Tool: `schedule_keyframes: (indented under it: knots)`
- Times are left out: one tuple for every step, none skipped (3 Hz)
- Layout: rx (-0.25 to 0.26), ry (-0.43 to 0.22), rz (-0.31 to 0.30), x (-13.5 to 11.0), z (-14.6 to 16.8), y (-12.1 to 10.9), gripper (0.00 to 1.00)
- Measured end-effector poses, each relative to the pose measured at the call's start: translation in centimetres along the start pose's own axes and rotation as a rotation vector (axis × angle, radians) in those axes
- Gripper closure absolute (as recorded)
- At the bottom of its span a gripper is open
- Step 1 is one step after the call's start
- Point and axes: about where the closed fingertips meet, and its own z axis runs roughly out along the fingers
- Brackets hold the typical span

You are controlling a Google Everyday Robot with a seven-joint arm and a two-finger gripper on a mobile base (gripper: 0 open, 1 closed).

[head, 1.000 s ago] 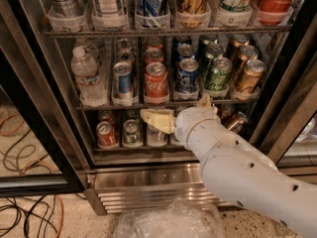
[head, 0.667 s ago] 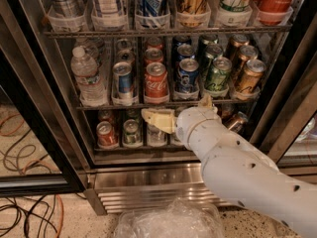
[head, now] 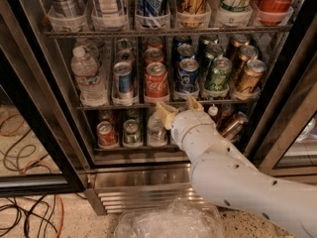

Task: Pick pepsi can from middle shelf of fridge

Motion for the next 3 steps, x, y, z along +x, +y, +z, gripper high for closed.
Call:
schedule_keyframes:
  knots:
    - [0.053,-0.032,0.02,0.6,1.0,-0.7,0.46]
    - [0.105,-0.072,0.03,0.6,1.7,-1.6,0.48]
    - [0.136,-0.12,0.034,0.0,2.6,-2.2,0.51]
